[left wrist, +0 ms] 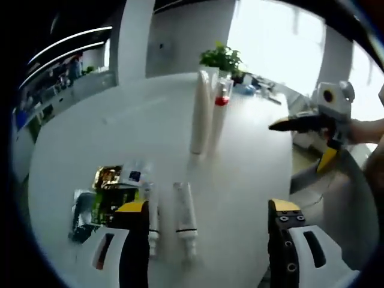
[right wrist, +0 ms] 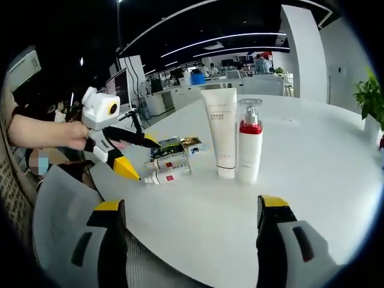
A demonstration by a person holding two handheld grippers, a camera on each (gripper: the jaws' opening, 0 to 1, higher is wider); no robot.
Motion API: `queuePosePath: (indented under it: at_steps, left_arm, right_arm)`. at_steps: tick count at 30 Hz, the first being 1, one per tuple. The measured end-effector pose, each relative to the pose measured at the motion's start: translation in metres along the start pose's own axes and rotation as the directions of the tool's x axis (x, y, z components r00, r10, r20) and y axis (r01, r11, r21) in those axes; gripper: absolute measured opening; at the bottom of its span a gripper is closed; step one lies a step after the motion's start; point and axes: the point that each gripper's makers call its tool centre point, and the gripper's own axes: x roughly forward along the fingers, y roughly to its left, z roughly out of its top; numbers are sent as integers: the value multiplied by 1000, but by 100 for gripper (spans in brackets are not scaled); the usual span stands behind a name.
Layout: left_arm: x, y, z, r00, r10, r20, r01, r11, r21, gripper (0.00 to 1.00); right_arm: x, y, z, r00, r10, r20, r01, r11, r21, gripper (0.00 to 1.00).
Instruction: Arrange the skincare products in the storage area until every visible bottle or jar stands upright without overlapping.
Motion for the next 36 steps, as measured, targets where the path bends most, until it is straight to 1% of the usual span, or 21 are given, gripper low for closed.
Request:
queuePosePath:
  at_steps: [8, 14, 18, 23, 27, 30, 36]
  left_arm:
    - [-21, -4, -17, 999, 36, 21, -35, 998, -52, 82]
    - [-33, -8, -28, 998, 60, 35, -56, 995, -87, 84]
    - [-39, -8, -32, 996, 78, 41, -73, 992, -107, 85]
    - [-46, -8, -36, 992, 106, 63, -96, 985, -143, 87]
    - [-49, -10, -47, 992, 119, 44, -111, 983, -148, 90]
    - [-53, -14, -50, 992, 121, 39, -114, 983, -146, 91]
    - [-57, -14, -54, 991, 131, 32, -124, 978, -165, 97]
  right_arm:
    - [0, 0, 0, 1000, -3, -3, 3, 1000, -10, 90]
    - [0, 0, -1, 1000, -5, -8, 5, 1000, -15, 90]
    - [0, 0, -2, 1000, -5, -10, 5, 1000, -19, 89]
    - [1, 1, -2, 1000, -3, -15, 3, 1000, -29, 89]
    - [1, 2, -3, 1000, 0, -18, 0, 999, -33, 89]
    - [1, 2, -3, 1000, 0, -17, 0, 1000, -31, 89]
    - [1, 2, -3, 1000, 2, -20, -3, 999, -33, 89]
